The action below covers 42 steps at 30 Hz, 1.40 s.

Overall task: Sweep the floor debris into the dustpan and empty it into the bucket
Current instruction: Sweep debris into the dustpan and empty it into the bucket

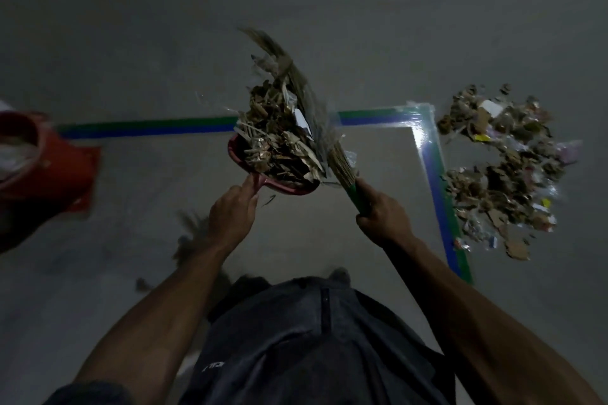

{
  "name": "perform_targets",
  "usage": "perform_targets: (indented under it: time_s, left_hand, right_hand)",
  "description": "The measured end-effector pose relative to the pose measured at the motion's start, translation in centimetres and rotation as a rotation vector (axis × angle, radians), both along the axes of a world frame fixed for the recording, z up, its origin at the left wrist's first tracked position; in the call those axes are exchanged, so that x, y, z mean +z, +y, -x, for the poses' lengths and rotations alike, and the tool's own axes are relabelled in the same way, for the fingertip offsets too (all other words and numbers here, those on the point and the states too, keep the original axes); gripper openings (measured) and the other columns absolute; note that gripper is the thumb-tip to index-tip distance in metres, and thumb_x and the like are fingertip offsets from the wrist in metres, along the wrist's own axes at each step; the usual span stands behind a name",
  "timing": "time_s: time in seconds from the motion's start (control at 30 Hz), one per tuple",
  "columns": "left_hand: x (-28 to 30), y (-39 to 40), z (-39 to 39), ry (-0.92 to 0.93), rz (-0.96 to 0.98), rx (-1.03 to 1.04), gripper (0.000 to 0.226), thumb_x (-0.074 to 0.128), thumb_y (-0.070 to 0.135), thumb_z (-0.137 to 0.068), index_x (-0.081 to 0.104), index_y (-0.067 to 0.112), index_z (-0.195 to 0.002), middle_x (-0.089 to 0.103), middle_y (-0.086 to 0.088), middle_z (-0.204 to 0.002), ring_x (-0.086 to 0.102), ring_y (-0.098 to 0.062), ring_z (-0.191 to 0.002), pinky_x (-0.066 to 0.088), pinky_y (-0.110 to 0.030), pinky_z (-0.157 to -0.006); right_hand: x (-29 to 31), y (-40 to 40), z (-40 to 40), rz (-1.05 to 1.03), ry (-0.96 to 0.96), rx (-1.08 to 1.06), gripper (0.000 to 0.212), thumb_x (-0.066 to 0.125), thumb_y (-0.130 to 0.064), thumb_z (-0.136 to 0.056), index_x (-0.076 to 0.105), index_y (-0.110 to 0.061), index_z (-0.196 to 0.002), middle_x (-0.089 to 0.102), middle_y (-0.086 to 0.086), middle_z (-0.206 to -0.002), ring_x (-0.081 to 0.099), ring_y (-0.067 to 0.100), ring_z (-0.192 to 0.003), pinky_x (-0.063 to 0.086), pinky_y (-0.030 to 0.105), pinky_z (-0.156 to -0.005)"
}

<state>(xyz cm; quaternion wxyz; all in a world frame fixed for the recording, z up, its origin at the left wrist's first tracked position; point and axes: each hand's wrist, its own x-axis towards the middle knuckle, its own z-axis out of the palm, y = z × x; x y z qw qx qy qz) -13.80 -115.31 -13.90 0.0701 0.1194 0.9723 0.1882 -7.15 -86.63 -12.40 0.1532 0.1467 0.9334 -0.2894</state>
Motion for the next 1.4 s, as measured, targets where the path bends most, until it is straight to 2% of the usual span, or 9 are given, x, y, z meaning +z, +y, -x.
perform_targets:
  time_s: [0.1, 0.27, 0.43, 0.73, 0.87, 1.0, 1.17, 1.3, 1.4]
  left_hand:
    - [-0.3, -6.3, -0.9, -0.015, 0.013, 0.096, 0.055, 0.054, 0.019, -0.097, 0.036, 0.014, -0.149, 0.062, -0.022, -0.104, 0.060, -0.041, -0.091, 0.047, -0.045, -0.072]
    - [-1.1, -18.3, -1.1, -0.067, -0.021, 0.222, 0.050, 0.052, 0.022, -0.098, 0.038, 0.014, -0.146, 0.061, -0.020, -0.113, 0.059, -0.041, -0.098, 0.048, -0.045, -0.077]
    - [-1.2, -30.3, -0.2, -0.052, -0.002, 0.307, 0.048, 0.055, 0.021, -0.096, 0.042, 0.008, -0.141, 0.062, -0.021, -0.114, 0.060, -0.041, -0.099, 0.046, -0.044, -0.076]
    - [-0.9, -46.6, 2.5, -0.020, 0.010, 0.525, 0.046, 0.057, 0.022, -0.096, 0.046, 0.005, -0.137, 0.063, -0.022, -0.110, 0.062, -0.041, -0.094, 0.046, -0.043, -0.073]
    - [-1.9, -52.9, 5.3, -0.040, 0.007, 0.615, 0.046, 0.057, 0.022, -0.096, 0.045, 0.005, -0.137, 0.062, -0.023, -0.112, 0.061, -0.042, -0.096, 0.045, -0.044, -0.075]
    - [-3.6, -59.5, 9.7, -0.085, -0.011, 0.656, 0.047, 0.056, 0.023, -0.096, 0.043, 0.007, -0.138, 0.060, -0.023, -0.115, 0.060, -0.041, -0.099, 0.048, -0.047, -0.081]
    - [-4.7, -67.9, 15.9, -0.127, -0.009, 0.648, 0.048, 0.056, 0.020, -0.096, 0.043, 0.005, -0.140, 0.060, -0.026, -0.115, 0.060, -0.043, -0.100, 0.047, -0.047, -0.081]
    - [-4.2, -73.4, 19.6, -0.147, -0.007, 0.628, 0.048, 0.058, 0.017, -0.094, 0.045, 0.002, -0.139, 0.061, -0.029, -0.112, 0.060, -0.047, -0.097, 0.046, -0.048, -0.079]
    - [-3.9, -77.2, 21.8, -0.133, -0.016, 0.614, 0.049, 0.065, 0.010, -0.089, 0.050, -0.001, -0.134, 0.063, -0.032, -0.102, 0.062, -0.050, -0.086, 0.049, -0.049, -0.071]
  right_hand:
    - [-1.0, -6.0, 1.2, 0.000, 0.000, 0.089, 0.084, 0.062, -0.014, -0.078, 0.029, -0.037, -0.151, 0.064, 0.014, -0.111, 0.061, 0.032, -0.089, 0.046, 0.032, -0.065]
    - [-2.3, -17.4, 3.9, -0.009, 0.010, 0.183, 0.083, 0.063, -0.015, -0.078, 0.031, -0.036, -0.151, 0.065, 0.016, -0.114, 0.062, 0.034, -0.093, 0.040, 0.029, -0.066]
    - [-2.4, -29.4, 7.4, 0.006, 0.004, 0.255, 0.083, 0.063, -0.014, -0.080, 0.029, -0.035, -0.152, 0.065, 0.015, -0.116, 0.062, 0.032, -0.093, 0.051, 0.036, -0.071]
    - [-2.0, -46.7, 16.5, 0.002, -0.016, 0.460, 0.081, 0.060, -0.013, -0.082, 0.028, -0.036, -0.152, 0.063, 0.010, -0.110, 0.059, 0.025, -0.083, 0.052, 0.035, -0.065]
    - [-3.3, -53.6, 21.6, 0.009, -0.028, 0.528, 0.080, 0.059, -0.013, -0.083, 0.027, -0.037, -0.152, 0.055, 0.002, -0.099, 0.051, 0.016, -0.071, 0.040, 0.024, -0.053]
    - [-5.3, -60.5, 26.9, 0.021, -0.072, 0.554, 0.082, 0.058, -0.012, -0.083, 0.024, -0.038, -0.153, 0.053, 0.001, -0.098, 0.046, 0.009, -0.066, 0.034, 0.021, -0.047]
    - [-6.4, -69.0, 32.9, -0.005, -0.113, 0.560, 0.083, 0.059, -0.012, -0.081, 0.026, -0.037, -0.153, 0.062, 0.011, -0.111, 0.060, 0.027, -0.086, 0.042, 0.028, -0.063]
    - [-5.6, -74.8, 36.8, -0.019, -0.149, 0.565, 0.082, 0.058, -0.013, -0.080, 0.028, -0.037, -0.152, 0.064, 0.013, -0.114, 0.062, 0.032, -0.091, 0.042, 0.029, -0.062]
    - [-5.1, -78.7, 39.3, -0.036, -0.179, 0.576, 0.081, 0.059, -0.014, -0.081, 0.027, -0.036, -0.152, 0.063, 0.014, -0.117, 0.063, 0.033, -0.093, 0.043, 0.029, -0.063]
